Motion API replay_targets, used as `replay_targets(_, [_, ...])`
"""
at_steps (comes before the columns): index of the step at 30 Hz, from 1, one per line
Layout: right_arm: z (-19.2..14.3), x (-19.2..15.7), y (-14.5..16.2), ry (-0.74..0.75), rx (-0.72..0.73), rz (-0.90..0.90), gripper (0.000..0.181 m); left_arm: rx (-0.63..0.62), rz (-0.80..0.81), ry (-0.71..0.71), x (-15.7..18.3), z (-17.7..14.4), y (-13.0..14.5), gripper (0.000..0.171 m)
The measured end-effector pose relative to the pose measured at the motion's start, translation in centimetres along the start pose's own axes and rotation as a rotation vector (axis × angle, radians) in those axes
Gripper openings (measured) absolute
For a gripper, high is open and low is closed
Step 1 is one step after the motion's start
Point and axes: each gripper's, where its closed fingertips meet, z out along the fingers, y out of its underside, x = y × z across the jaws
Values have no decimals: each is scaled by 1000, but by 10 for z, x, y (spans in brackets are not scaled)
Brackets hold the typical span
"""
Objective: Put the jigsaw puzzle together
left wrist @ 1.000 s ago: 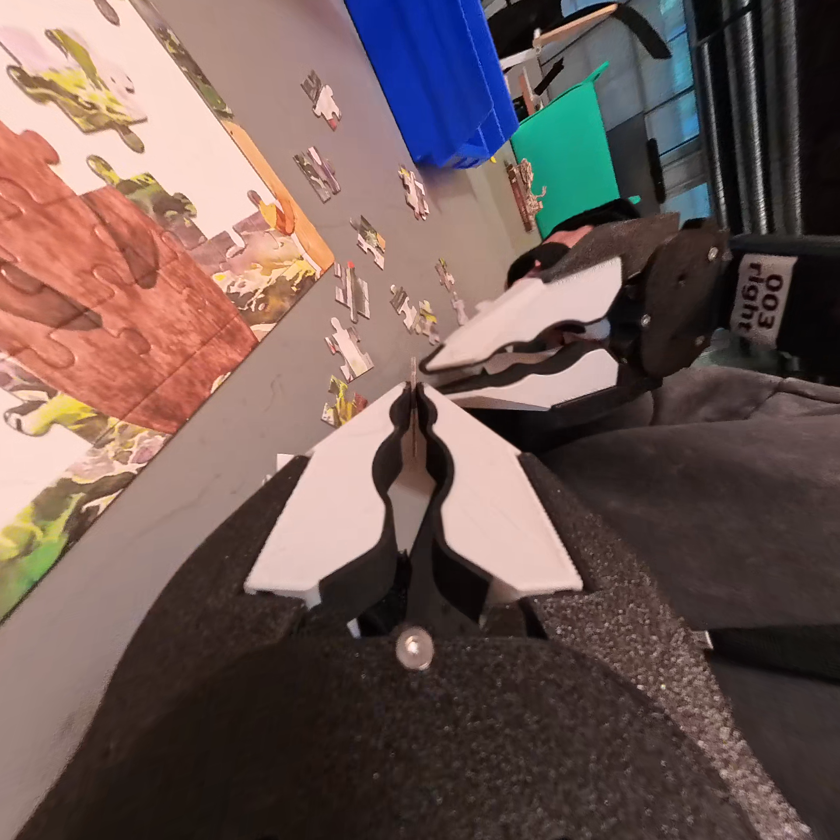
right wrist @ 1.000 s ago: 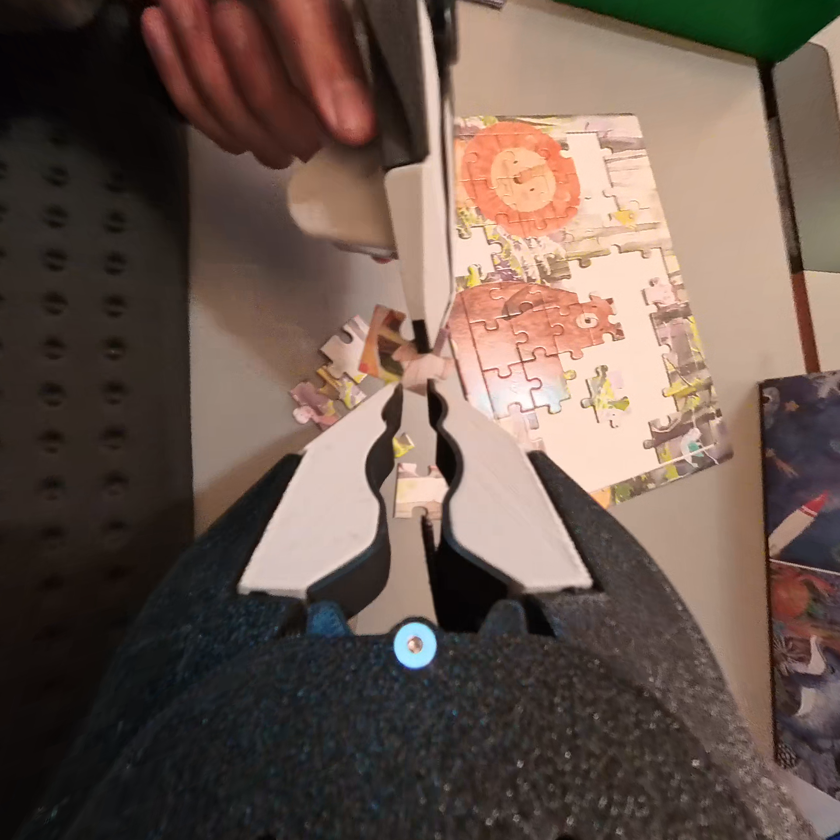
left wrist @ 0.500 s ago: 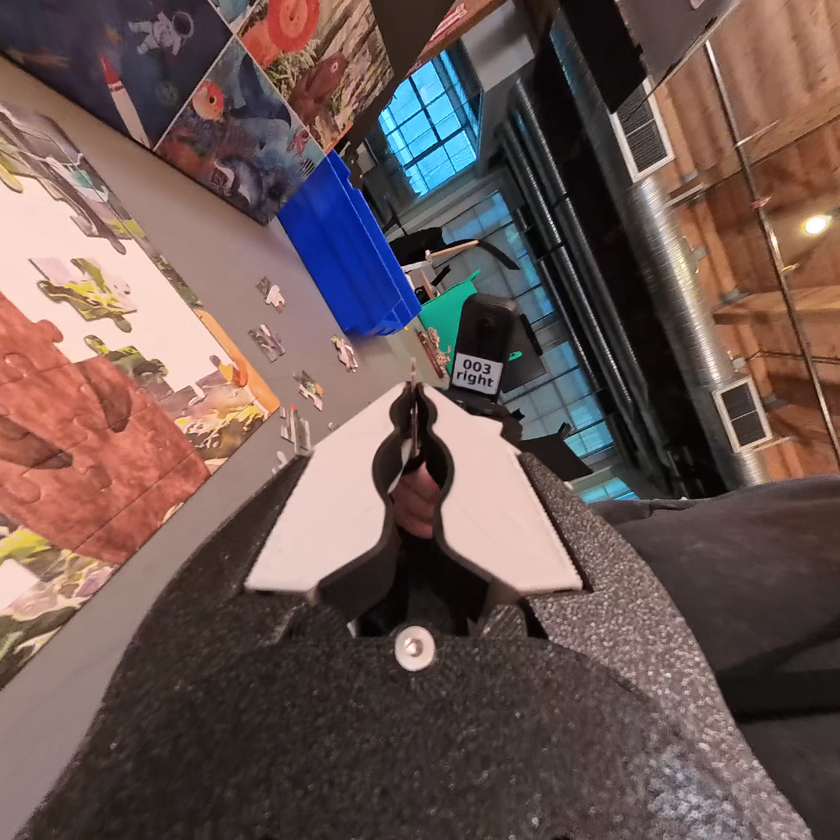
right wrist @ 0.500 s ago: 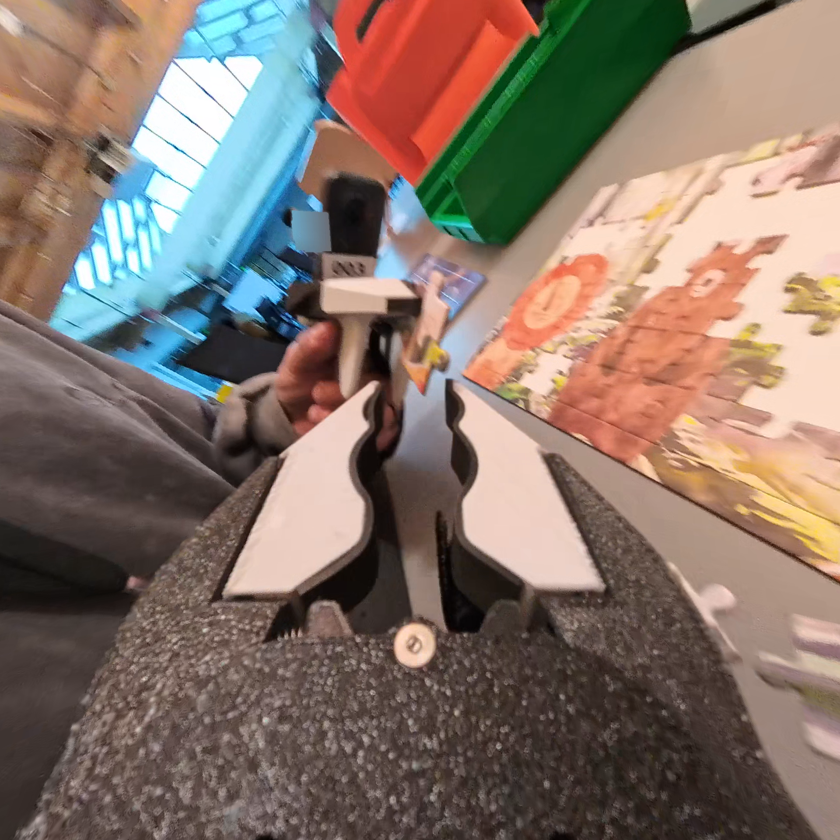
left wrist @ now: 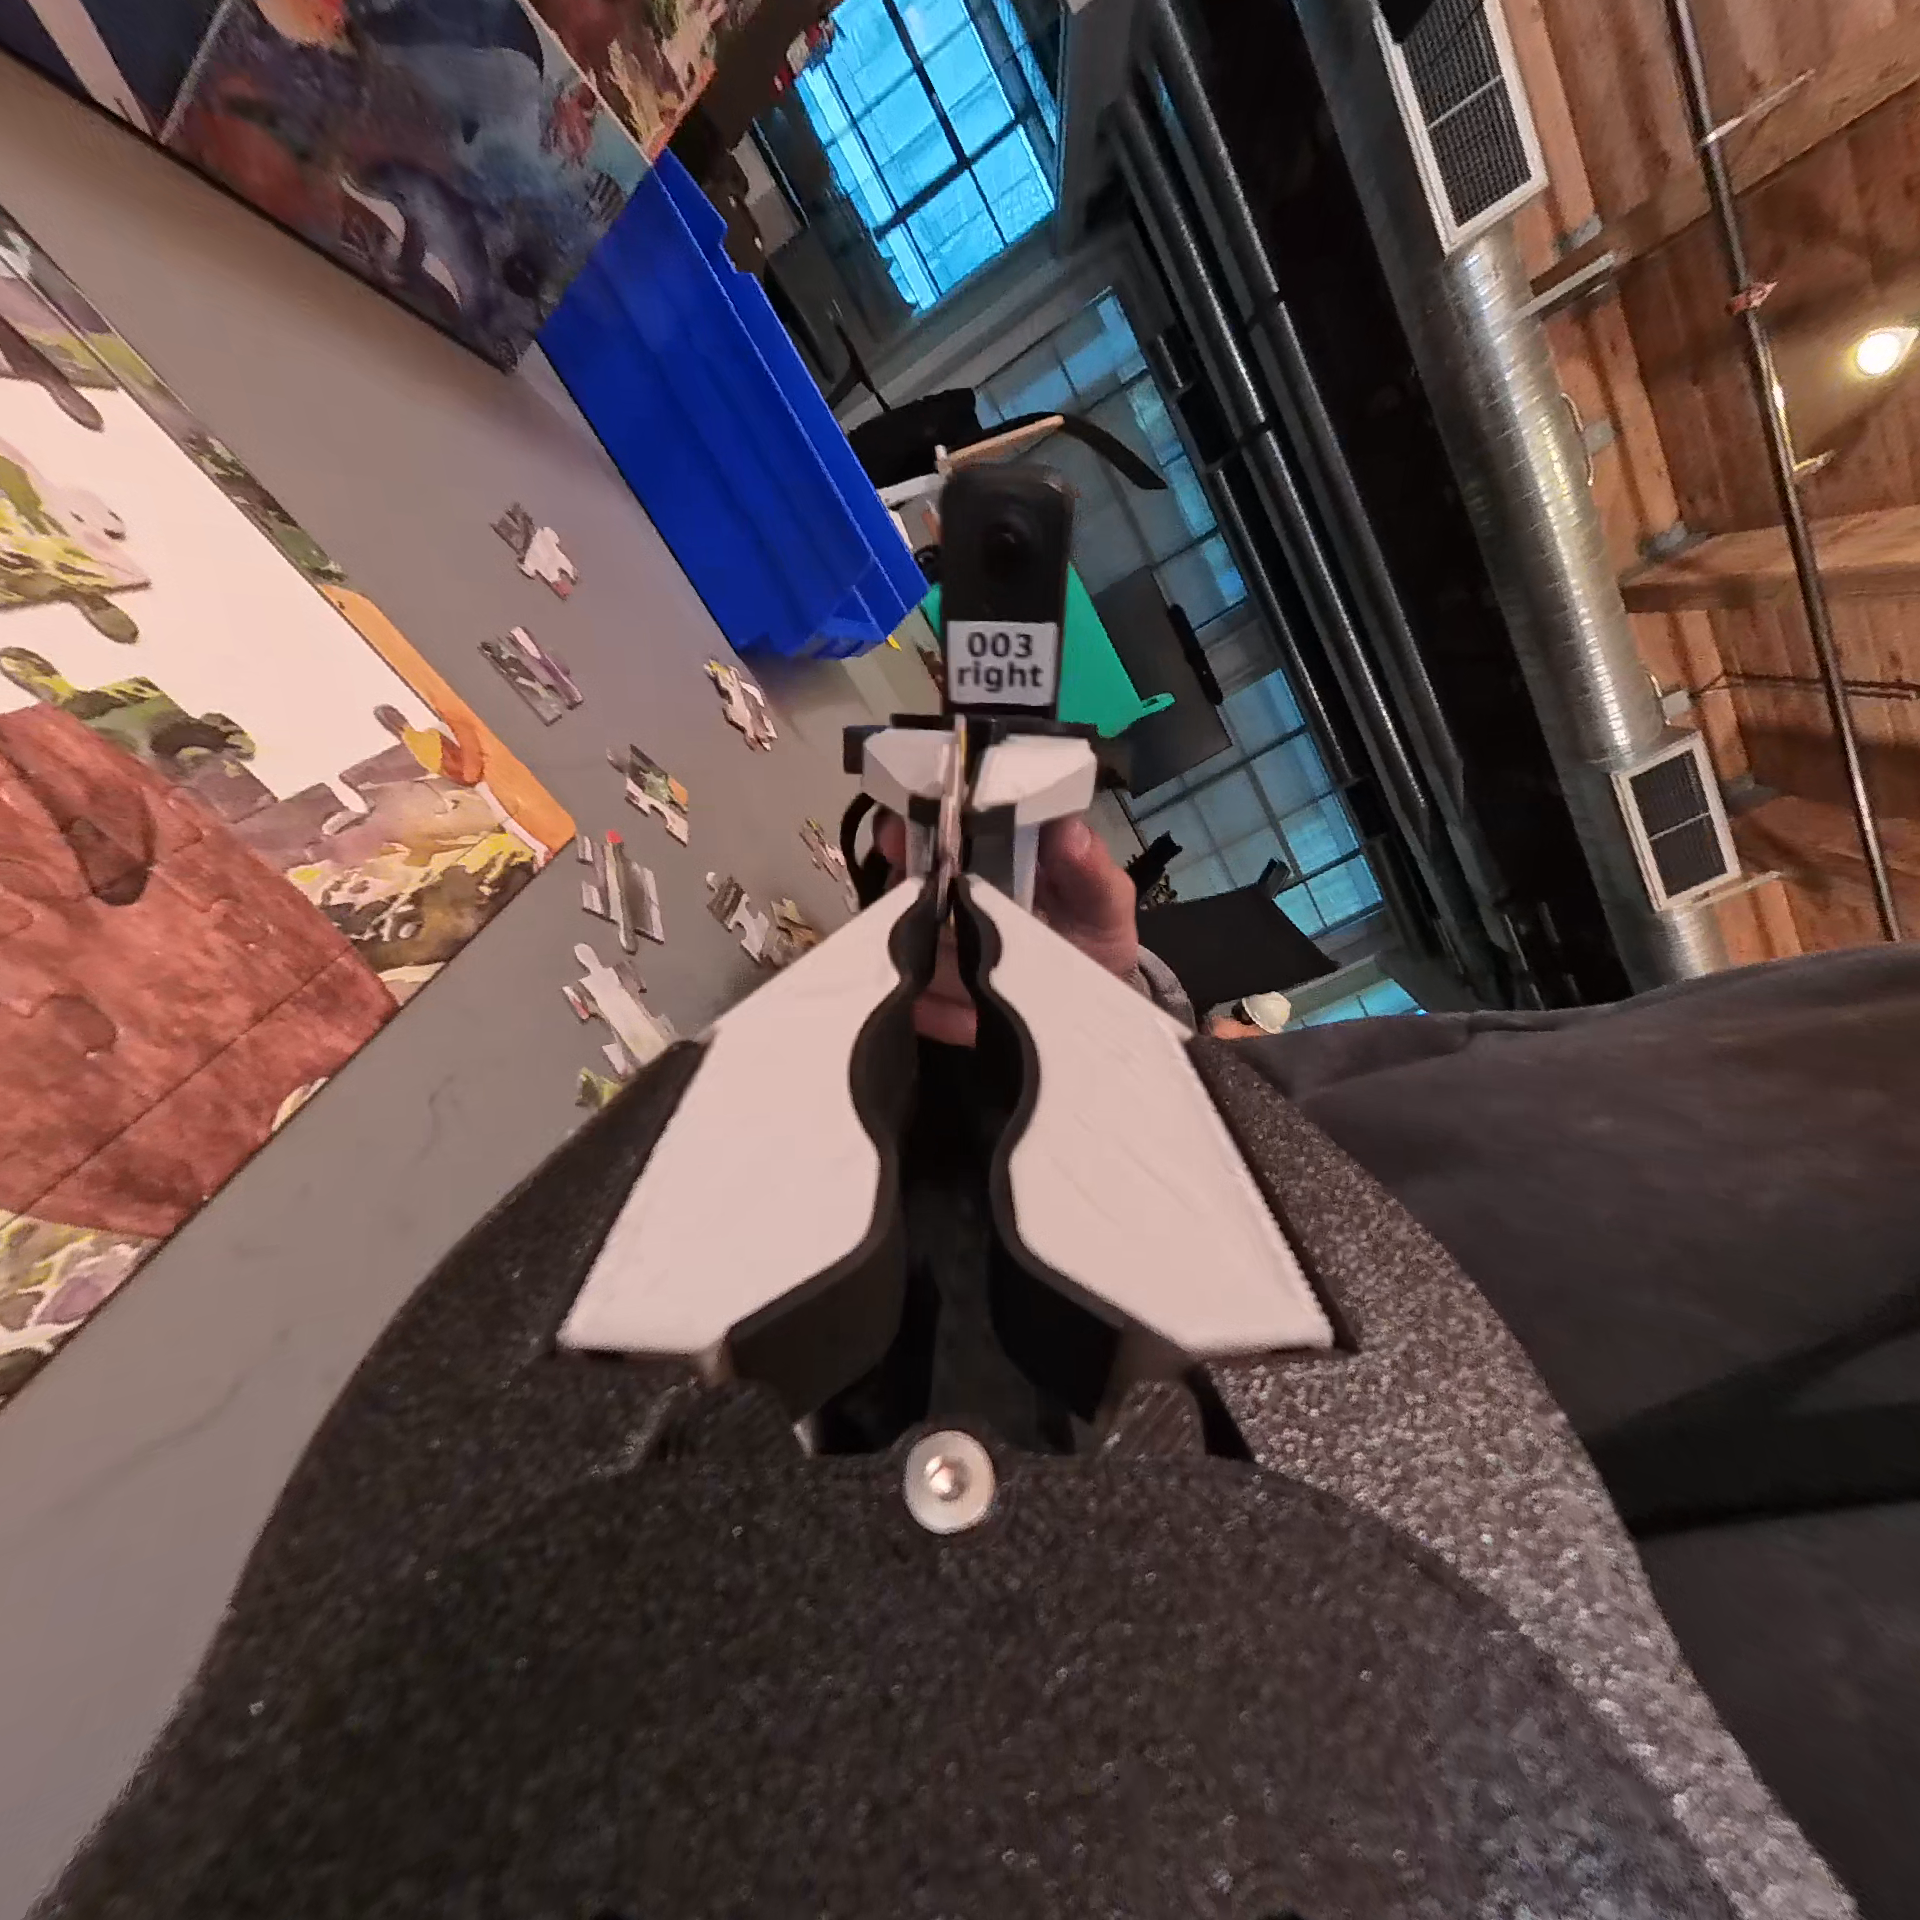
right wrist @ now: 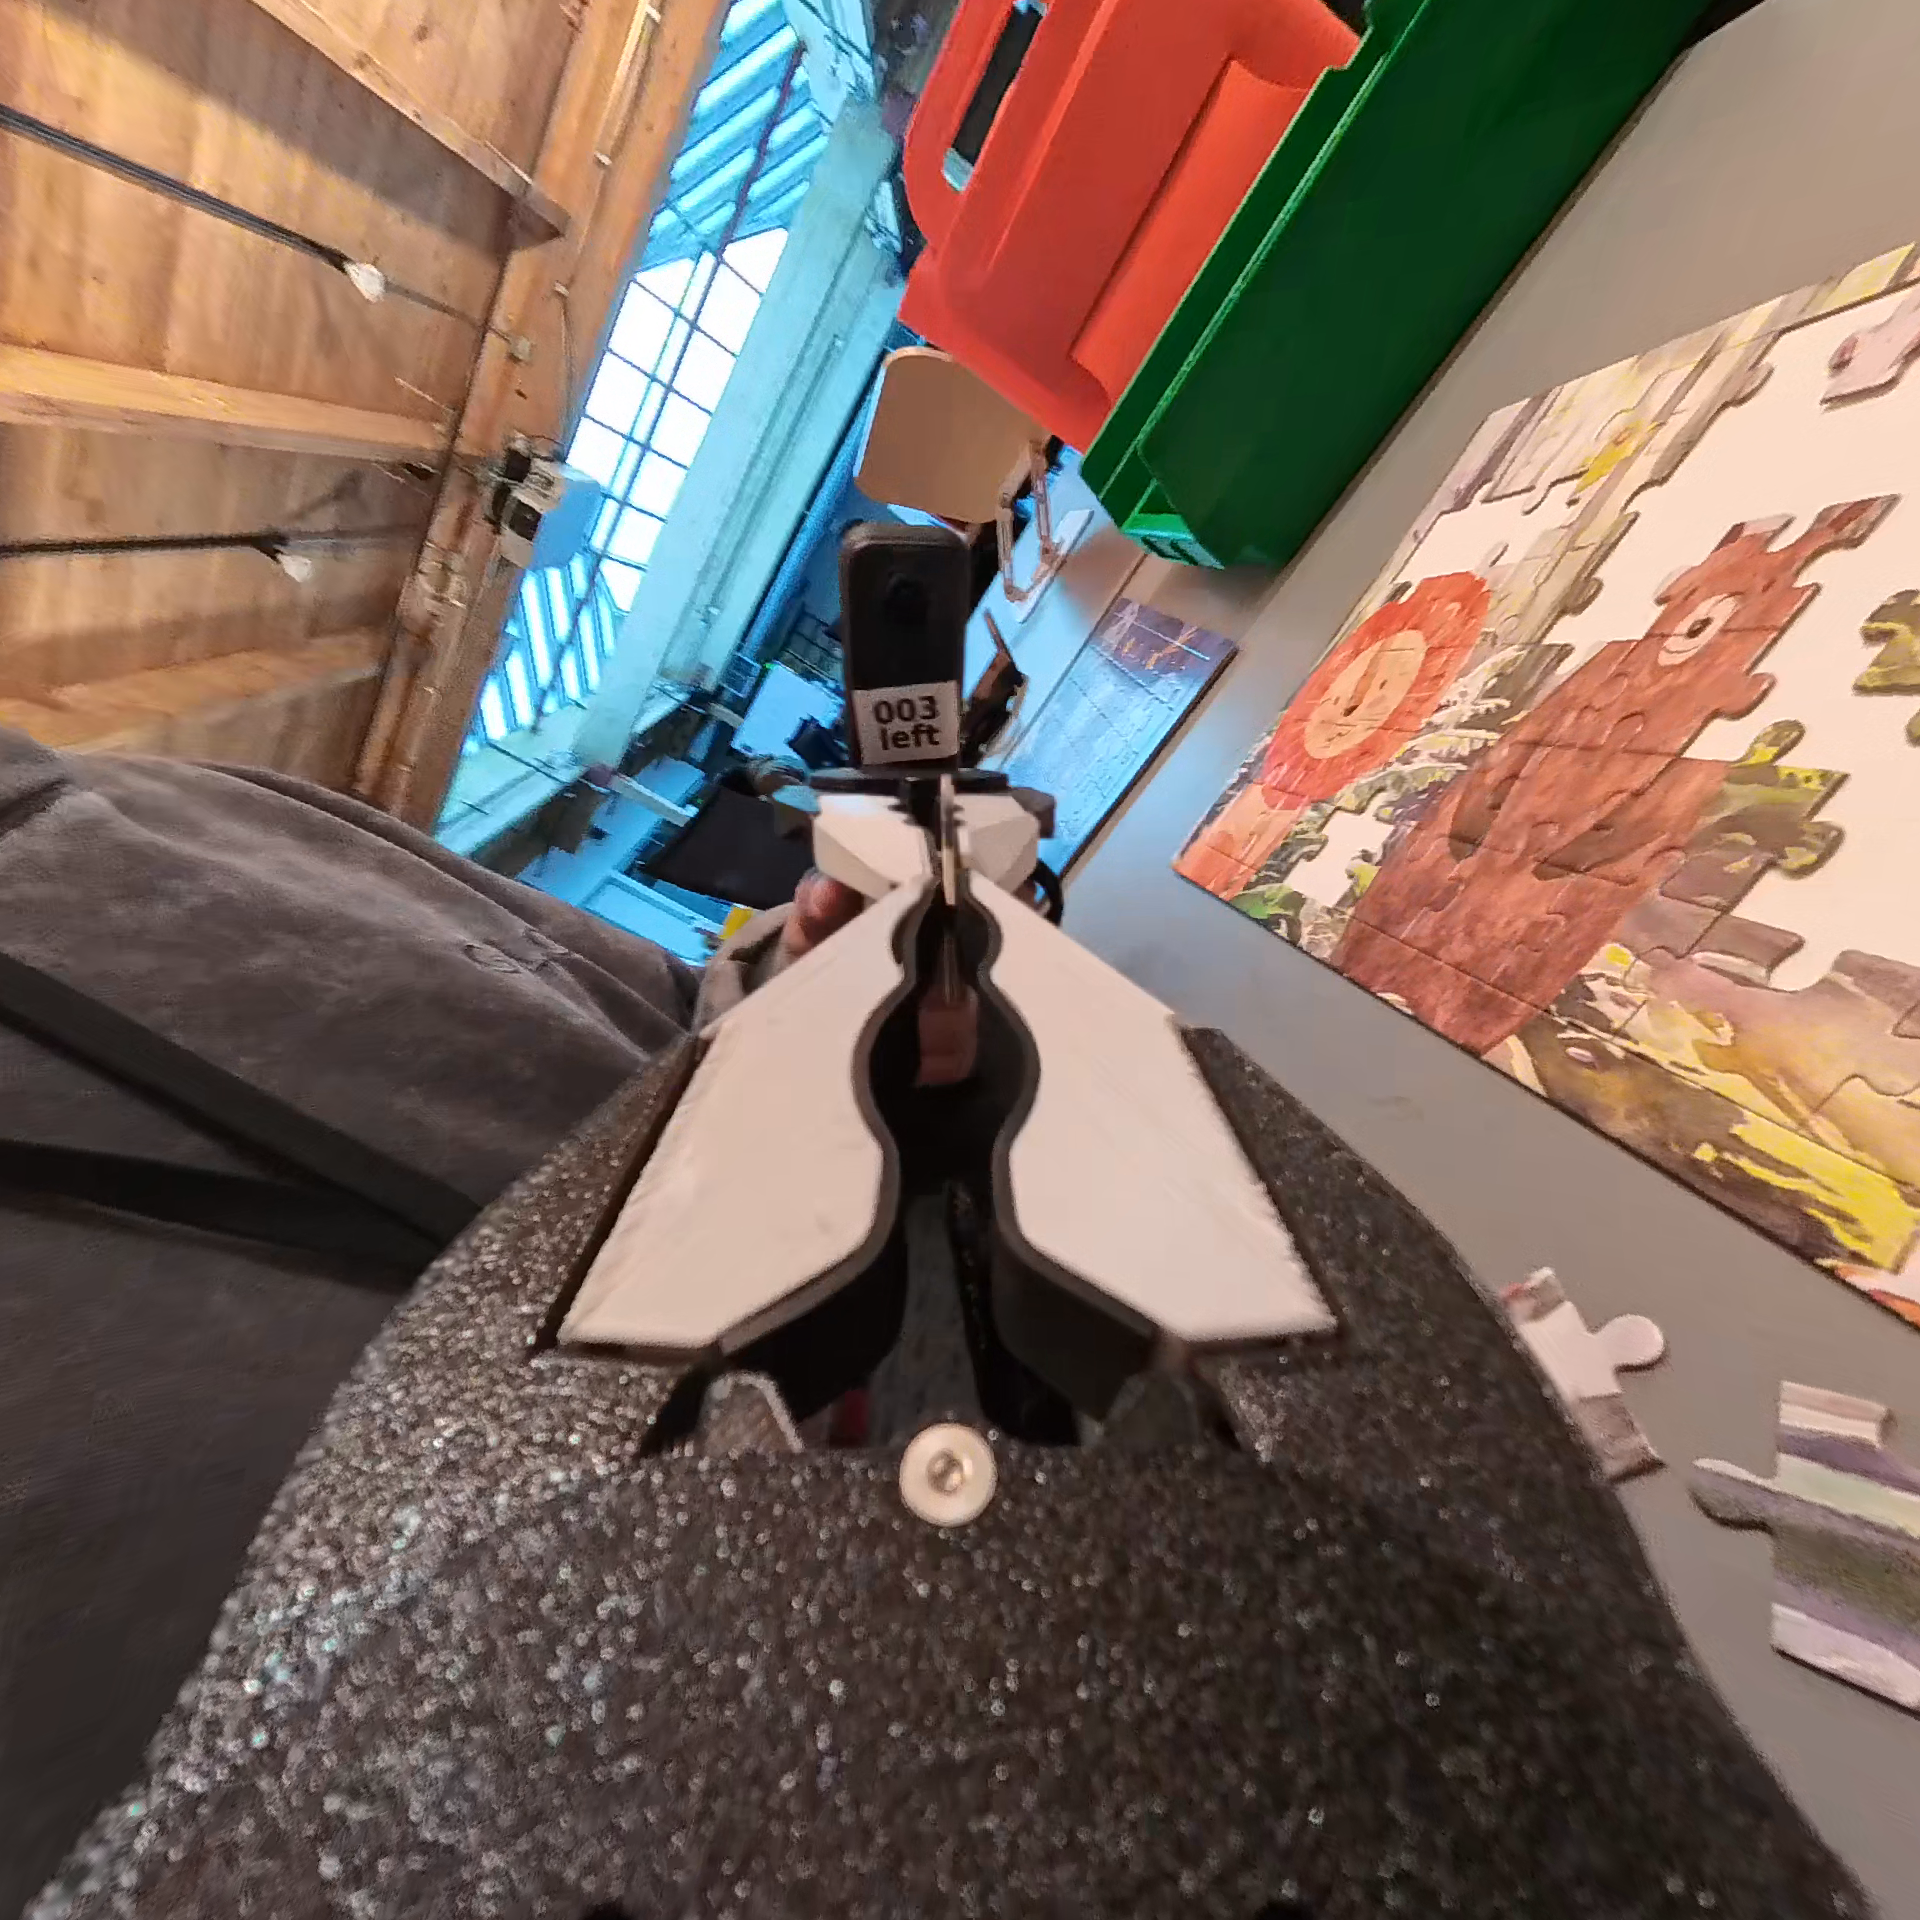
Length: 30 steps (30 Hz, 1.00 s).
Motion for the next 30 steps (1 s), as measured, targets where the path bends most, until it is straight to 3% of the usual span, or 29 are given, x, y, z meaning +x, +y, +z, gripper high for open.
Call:
replay_targets(4, [-2,8,3,-17,-8,100,1,-82,24,-31,-6,3,13,2])
replay_targets(6, [-4,12,9,-14,-35,134,2,-112,79,-95,-15,1,15,14])
replay_targets(8, [-6,10,12,-27,-50,146,1,-135,126,-115,-16,-2,15,15])
replay_targets(15, [-6,4,24,-24,-136,101,1,-201,169,-87,-9,1,21,13])
replay_targets(21, [-14,13,23,30,-132,90,1,-186,196,-132,-16,-1,14,13])
replay_targets(25, [-10,6,32,15,-193,49,2,-278,256,-98,-9,5,28,9])
replay_targets(30, [-12,6,23,23,-149,27,2,-309,266,-92,-7,10,34,3])
